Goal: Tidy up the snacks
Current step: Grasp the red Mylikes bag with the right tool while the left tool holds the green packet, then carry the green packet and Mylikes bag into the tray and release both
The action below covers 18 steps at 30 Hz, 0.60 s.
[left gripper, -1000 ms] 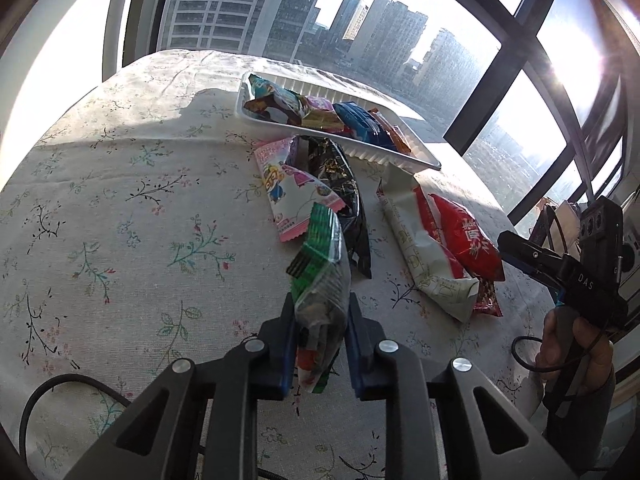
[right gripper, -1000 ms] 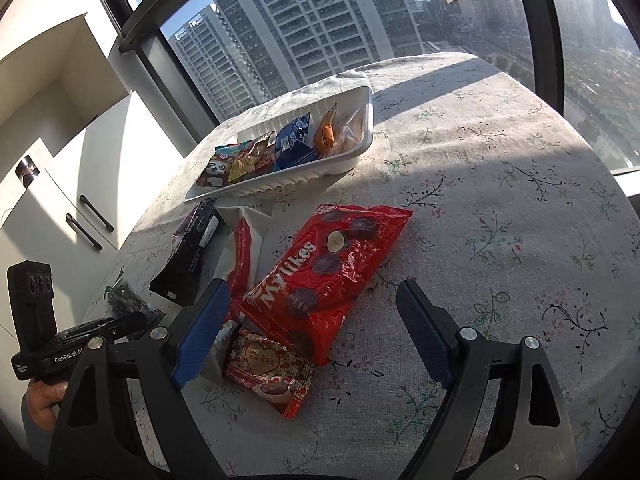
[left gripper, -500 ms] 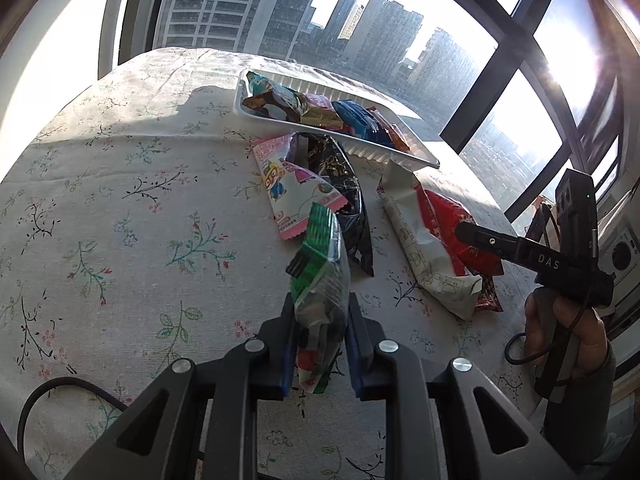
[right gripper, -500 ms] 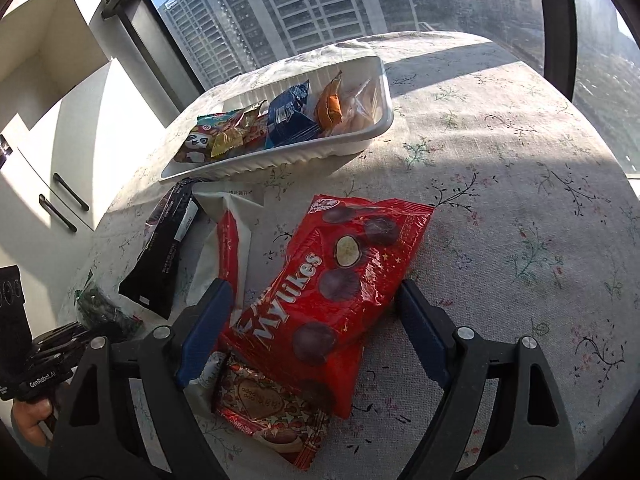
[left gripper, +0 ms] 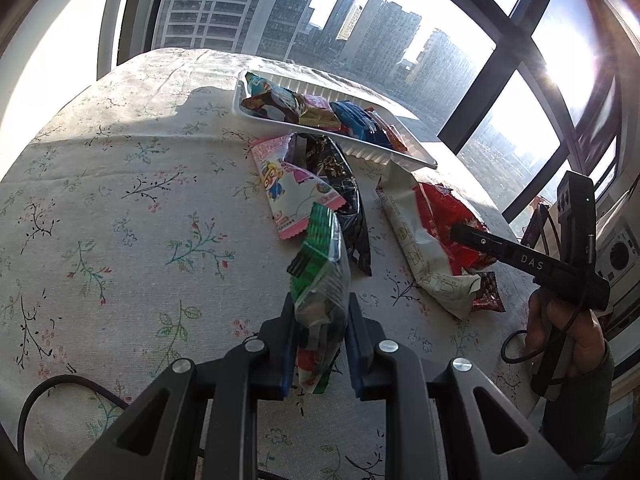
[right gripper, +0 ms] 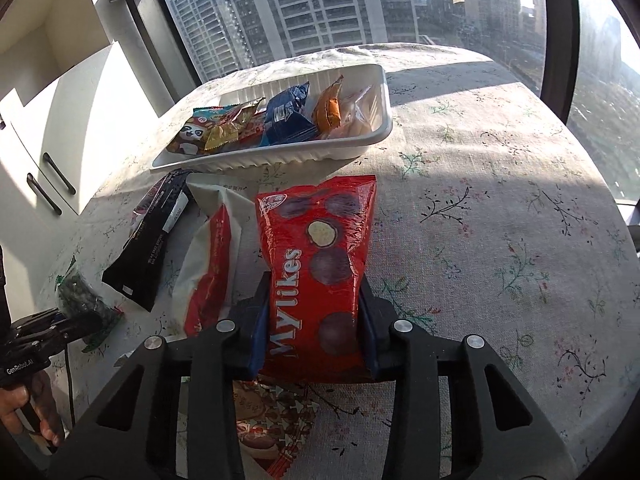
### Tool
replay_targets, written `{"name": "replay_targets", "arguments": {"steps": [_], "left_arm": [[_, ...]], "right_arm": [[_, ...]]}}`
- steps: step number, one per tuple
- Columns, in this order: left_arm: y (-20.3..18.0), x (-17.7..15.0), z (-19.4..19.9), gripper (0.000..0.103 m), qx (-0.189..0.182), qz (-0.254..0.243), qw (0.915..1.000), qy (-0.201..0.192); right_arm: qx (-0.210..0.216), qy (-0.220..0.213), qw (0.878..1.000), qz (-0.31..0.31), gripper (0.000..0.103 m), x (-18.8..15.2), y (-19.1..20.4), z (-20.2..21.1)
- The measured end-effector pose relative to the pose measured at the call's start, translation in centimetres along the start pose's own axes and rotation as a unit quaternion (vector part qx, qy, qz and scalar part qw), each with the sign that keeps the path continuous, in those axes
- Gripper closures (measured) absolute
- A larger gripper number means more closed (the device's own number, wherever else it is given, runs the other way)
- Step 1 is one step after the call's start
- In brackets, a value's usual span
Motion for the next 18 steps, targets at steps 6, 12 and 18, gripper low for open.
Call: {"name": "replay_targets", "arguments": {"steps": [6, 12, 18], "left_arm": [[0.1, 0.4, 0.6, 0.081, -0.003, 0.003, 1.0000, -0.005], [0.1, 1.6, 0.9, 0.081, -0.004, 0.006, 0.9999, -0.013], [0.2, 3.0, 0.9, 0.081, 0.002, 0.005, 0.9998, -0.022]], "right_arm": [[0.002, -0.032, 0.999, -0.021, 0.071, 0.0, -1.2, 2.0], [0.000, -0.052, 0.997, -0.055, 0.071, 0.0, -3.6, 3.7], [-0.004, -0.066, 0.995, -0.076, 0.071, 0.5, -5.7, 4.5]]}}
Point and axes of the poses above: each gripper's, at about its wrist camera, not at the fingertips, and z roughly against the way its jaws point, y to its left, x to its top, the point moved 7 cm from there along -z, roughly the way its jaws point, and after that the axes turned 10 degrees about z, right-handed, at the moved point
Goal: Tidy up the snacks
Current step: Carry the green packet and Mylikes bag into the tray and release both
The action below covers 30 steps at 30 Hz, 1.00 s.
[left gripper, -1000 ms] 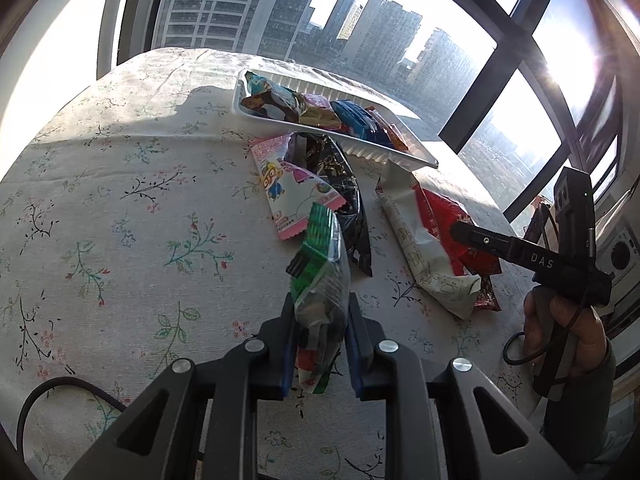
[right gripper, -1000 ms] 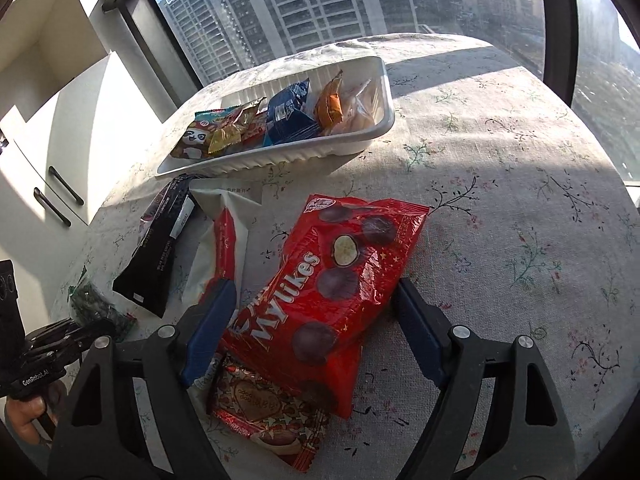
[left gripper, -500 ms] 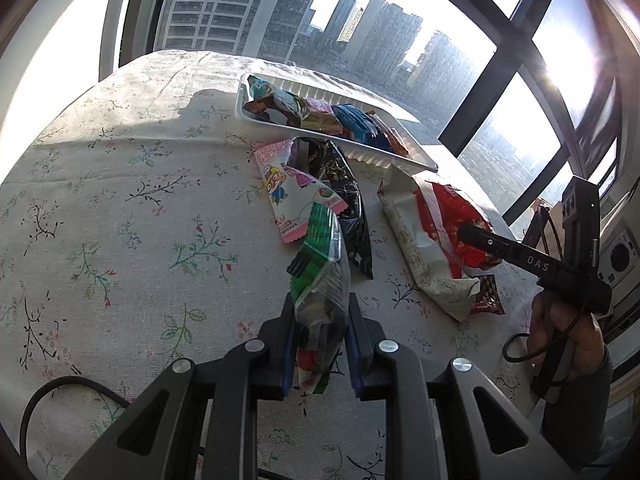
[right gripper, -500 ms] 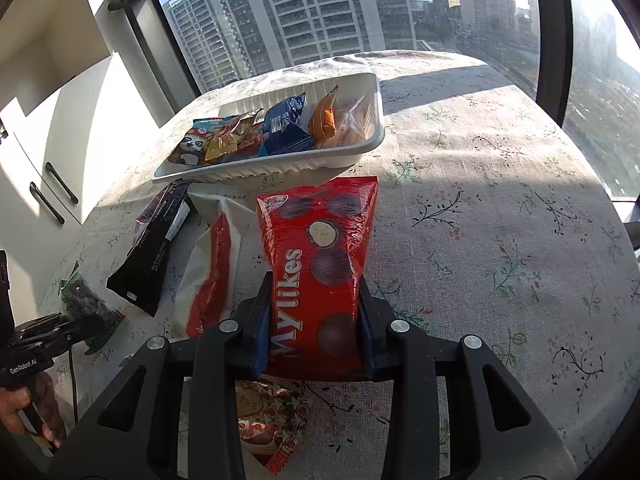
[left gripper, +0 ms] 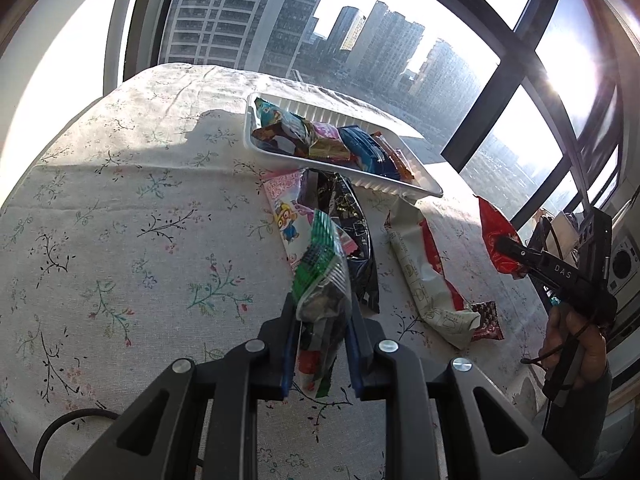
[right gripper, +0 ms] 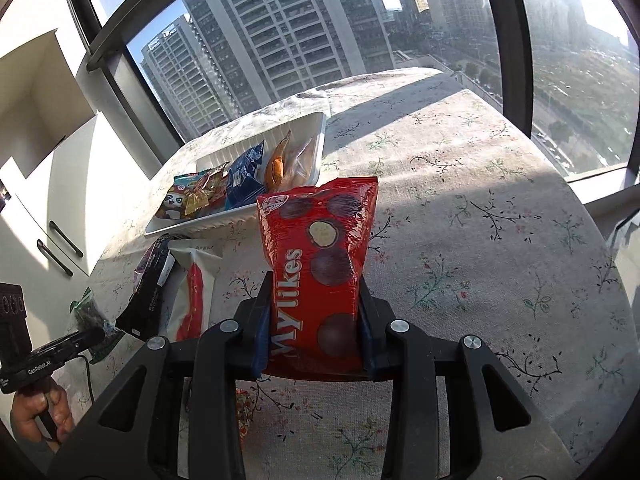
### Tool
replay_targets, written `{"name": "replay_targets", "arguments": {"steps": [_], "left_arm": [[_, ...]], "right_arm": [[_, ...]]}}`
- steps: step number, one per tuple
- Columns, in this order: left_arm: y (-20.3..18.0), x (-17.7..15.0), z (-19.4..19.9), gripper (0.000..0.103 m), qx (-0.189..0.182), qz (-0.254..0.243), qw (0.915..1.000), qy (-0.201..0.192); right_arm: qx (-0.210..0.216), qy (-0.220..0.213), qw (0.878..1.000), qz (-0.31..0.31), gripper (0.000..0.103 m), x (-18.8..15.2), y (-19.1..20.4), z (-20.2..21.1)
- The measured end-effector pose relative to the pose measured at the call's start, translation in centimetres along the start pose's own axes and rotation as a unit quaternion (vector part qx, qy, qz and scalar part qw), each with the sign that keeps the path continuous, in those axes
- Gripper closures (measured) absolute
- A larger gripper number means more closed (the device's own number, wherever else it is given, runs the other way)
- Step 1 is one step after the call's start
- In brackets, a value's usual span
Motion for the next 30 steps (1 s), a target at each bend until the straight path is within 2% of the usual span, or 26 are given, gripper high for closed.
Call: {"name": "replay_targets", "arguments": {"steps": [11, 15, 20, 23, 27, 30], "left_arm": [[0.2, 1.2, 0.3, 0.082, 0.001, 0.000, 0.9999, -0.012], [-0.2, 2.5, 0.9, 0.082, -0.006, -0.005, 0.9997, -0.022], [-1.6, 6.6, 1.7, 0.082, -0.011, -0.032, 0.9984, -0.044], [-2.3, 9.5, 0.8, 0.082, -0.009, -0.047, 0.9978, -0.045], [-3.6, 12.9, -1.8, 0.082, -0.013, -0.068, 0.9973, -0.026], [-4.7, 15.0, -4.5, 0.082, -0.021, -0.077, 0.9968, 0.006]], "right_arm": [[0.007, -0.020, 1.000, -0.002, 0.071, 0.8, -0.3, 0.8], [0.001, -0.032, 0.999, 0.000, 0.071, 1.9, -0.6, 1.3], [-0.006, -0.057, 0.998, 0.013, 0.071, 5.1, -0.6, 2.0], [-0.006, -0.077, 0.997, 0.030, 0.071, 7.8, 0.1, 2.1], [0.009, -0.084, 0.995, 0.047, 0.071, 11.2, 1.7, 0.3], [0.029, -0.070, 0.995, 0.062, 0.071, 13.6, 3.5, -2.5]]}}
Point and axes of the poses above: each gripper's, at about its wrist camera, not at the fingertips, and z roughly against the way its jaws point, y to its left, x to its top, the point moved 7 cm from there along -z, roughly the way its jaws point, and after that the axes turned 10 degrees about z, right-handed, at the moved point
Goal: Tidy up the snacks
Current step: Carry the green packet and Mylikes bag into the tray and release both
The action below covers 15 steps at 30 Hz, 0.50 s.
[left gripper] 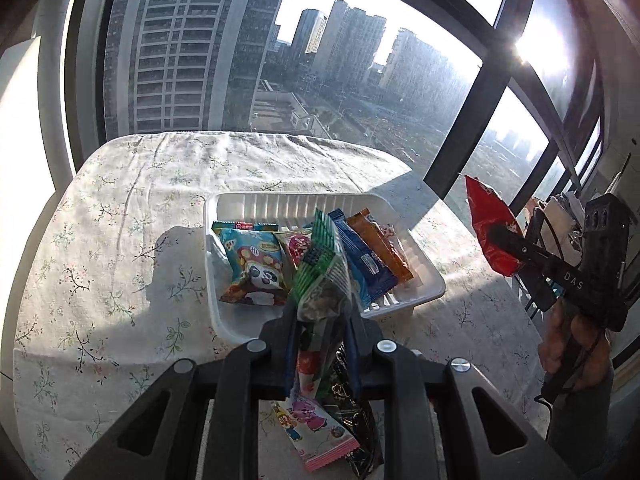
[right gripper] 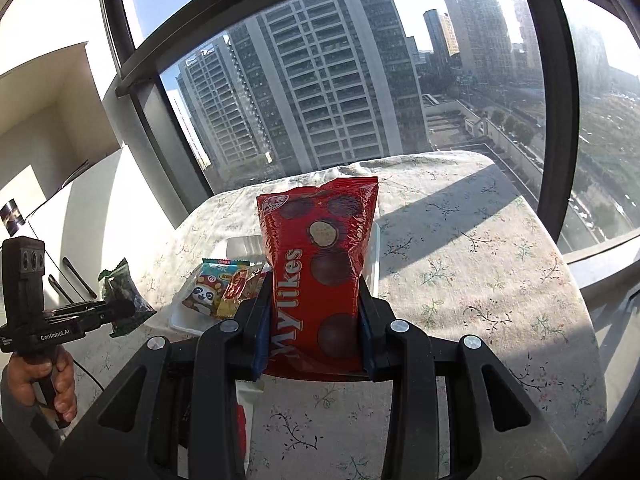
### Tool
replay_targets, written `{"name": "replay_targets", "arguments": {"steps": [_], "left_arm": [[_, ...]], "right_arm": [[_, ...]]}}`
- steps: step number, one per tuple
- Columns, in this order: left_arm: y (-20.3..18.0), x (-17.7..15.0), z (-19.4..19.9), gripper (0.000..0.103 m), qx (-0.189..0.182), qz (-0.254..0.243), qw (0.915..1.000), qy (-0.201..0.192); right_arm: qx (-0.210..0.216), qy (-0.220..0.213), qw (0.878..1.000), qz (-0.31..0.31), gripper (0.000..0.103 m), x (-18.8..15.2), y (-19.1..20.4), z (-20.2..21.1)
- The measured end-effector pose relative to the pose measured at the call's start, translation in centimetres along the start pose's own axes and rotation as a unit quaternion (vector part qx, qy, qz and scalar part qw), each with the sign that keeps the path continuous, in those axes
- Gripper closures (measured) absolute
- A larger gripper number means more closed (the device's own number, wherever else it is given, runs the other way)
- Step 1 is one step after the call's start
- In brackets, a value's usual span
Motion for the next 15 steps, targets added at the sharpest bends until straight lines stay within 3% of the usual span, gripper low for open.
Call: {"name": "replay_targets", "arguments": {"steps": [9, 15], "left_arm": [[1.0, 2.2, -7.8, 0.082, 0.019, -0.003, 0.9976, 0.067], [1.6, 2.5, -10.2, 0.082, 0.030, -0.009, 0.9961, 0.082]], "right_arm": [[0.036, 0.073, 0.996, 0.045, 0.071, 1.5, 4.2, -10.7], [0.024, 0.102, 0.993, 0.056, 0.071, 0.9, 4.3, -15.0]]}}
Point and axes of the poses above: each gripper's, at about its wrist camera, not at the fingertips, and z roughly against the way its jaws point, y to its left, x to its top, the point moved 7 cm from there along -z, roughly the way its jaws point, and after that the axes turned 10 degrees about z, right-handed, at the moved point
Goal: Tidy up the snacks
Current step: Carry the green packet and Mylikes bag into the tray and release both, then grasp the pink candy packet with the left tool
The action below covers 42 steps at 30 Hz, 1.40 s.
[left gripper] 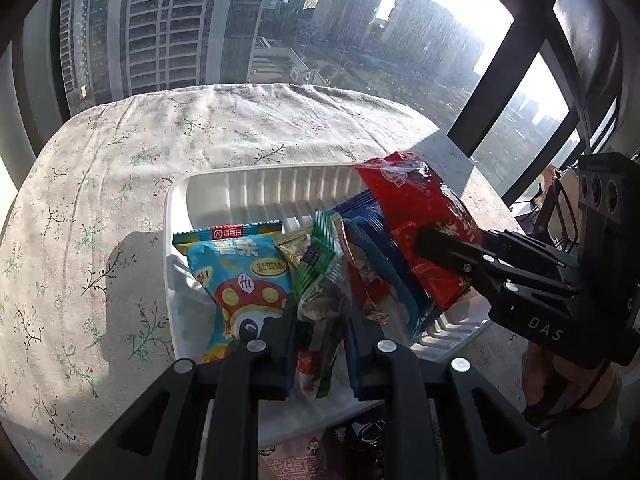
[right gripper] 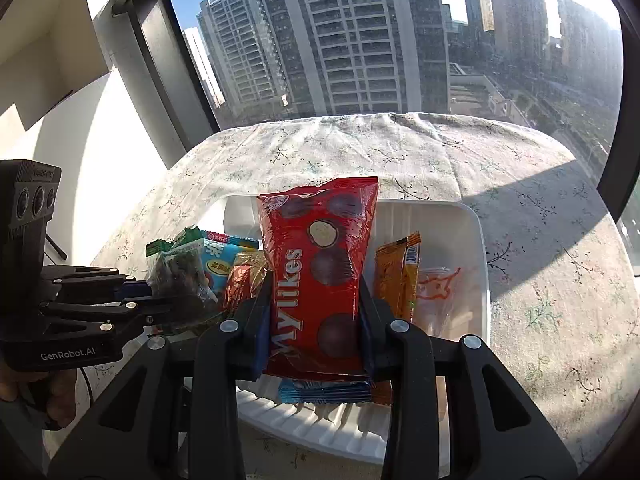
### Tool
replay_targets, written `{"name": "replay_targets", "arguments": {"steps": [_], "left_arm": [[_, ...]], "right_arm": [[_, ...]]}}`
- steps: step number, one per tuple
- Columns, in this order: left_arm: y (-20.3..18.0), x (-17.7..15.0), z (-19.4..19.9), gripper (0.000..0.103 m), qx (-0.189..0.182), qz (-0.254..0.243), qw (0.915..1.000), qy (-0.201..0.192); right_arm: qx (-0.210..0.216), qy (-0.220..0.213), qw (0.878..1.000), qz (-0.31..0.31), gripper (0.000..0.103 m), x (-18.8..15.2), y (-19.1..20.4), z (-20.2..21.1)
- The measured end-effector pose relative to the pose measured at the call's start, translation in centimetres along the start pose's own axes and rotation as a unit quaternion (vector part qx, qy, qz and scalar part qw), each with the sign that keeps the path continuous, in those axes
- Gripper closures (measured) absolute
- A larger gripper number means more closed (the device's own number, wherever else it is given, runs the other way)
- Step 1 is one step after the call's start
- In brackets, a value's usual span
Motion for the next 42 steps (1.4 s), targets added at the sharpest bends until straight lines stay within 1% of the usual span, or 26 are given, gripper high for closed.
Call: {"name": "replay_targets", "arguments": {"steps": [4, 6, 11, 15, 17, 20, 21, 22, 24, 29, 32, 36, 38, 39, 40, 42], "left_arm": [[0.6, 0.5, -1.5, 0.081, 0.010, 0.005, 0.9999, 0.007], [0.7, 0.5, -2.1, 0.081, 0.013, 0.006, 0.9999, 0.008], [0.4, 0.6, -2.4, 0.081, 0.028, -0.003, 0.9996, 0.003], [0.4, 0.7, -2.5, 0.081, 0.032, -0.002, 0.9995, 0.000], [0.3, 0.7, -2.4, 0.080, 0.035, -0.002, 0.9994, -0.002], [0.2, 0.8, -1.9, 0.066, 0.032, 0.001, 0.9994, -0.007], [0.2, 0.8, -1.6, 0.057, 0.032, 0.002, 0.9994, -0.011], [0.1, 0.9, -1.3, 0.050, 0.030, 0.004, 0.9994, -0.015], [0.1, 0.9, -0.7, 0.048, 0.032, 0.005, 0.9992, -0.021], [-0.5, -0.1, 1.0, 0.048, 0.035, -0.006, 0.9989, -0.031], [-0.5, -1.1, 2.5, 0.039, 0.035, -0.004, 0.9985, -0.042], [-0.5, -3.3, 4.9, 0.036, 0.033, -0.003, 0.9981, -0.053], [-0.6, -4.6, 6.2, 0.028, 0.032, -0.003, 0.9976, -0.062], [-0.6, -5.1, 6.8, 0.022, 0.032, -0.003, 0.9973, -0.066], [-0.6, -5.7, 7.4, 0.019, 0.033, -0.003, 0.9970, -0.070], [-0.5, -7.0, 8.3, 0.016, 0.033, 0.000, 0.9967, -0.075]], "right_arm": [[-0.006, 0.022, 1.000, -0.008, 0.071, -1.3, -1.0, -1.3], [-0.003, 0.019, 1.000, -0.010, 0.071, -1.7, -1.1, -1.7], [-0.010, 0.018, 1.000, 0.007, 0.069, -2.1, -0.5, -2.4], [-0.006, 0.021, 1.000, -0.001, 0.065, -2.4, -0.5, -3.0], [-0.004, 0.018, 1.000, -0.001, 0.065, -2.5, -0.5, -3.1], [-0.008, 0.017, 1.000, 0.009, 0.063, -2.5, -0.3, -3.0], [-0.010, 0.017, 1.000, 0.012, 0.061, -2.5, -0.2, -3.0], [-0.010, 0.016, 1.000, 0.013, 0.059, -2.5, -0.1, -2.9], [-0.013, 0.009, 1.000, 0.017, 0.052, -2.4, 0.1, -2.4], [-0.020, -0.014, 0.999, 0.025, 0.043, -1.6, 0.5, -0.9], [-0.027, -0.016, 0.999, 0.034, 0.043, -1.3, 0.7, -0.2], [-0.037, -0.023, 0.998, 0.037, 0.032, -0.5, 0.7, 1.5], [-0.040, -0.029, 0.998, 0.032, 0.027, -0.1, 0.6, 2.9], [-0.041, -0.035, 0.998, 0.030, 0.025, 0.1, 0.5, 4.0], [-0.042, -0.038, 0.998, 0.031, 0.024, 0.1, 0.5, 4.7], [-0.044, -0.042, 0.997, 0.039, 0.019, -0.1, 0.9, 6.7]]}}
Point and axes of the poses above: each gripper's, at about its wrist camera, not at the fingertips, and z roughly against the way its jaws point, y to its left, x to its top, the point moved 7 cm from there along -z, roughly the way its jaws point, and after that the axes turned 10 degrees about z, right-handed, at the moved point
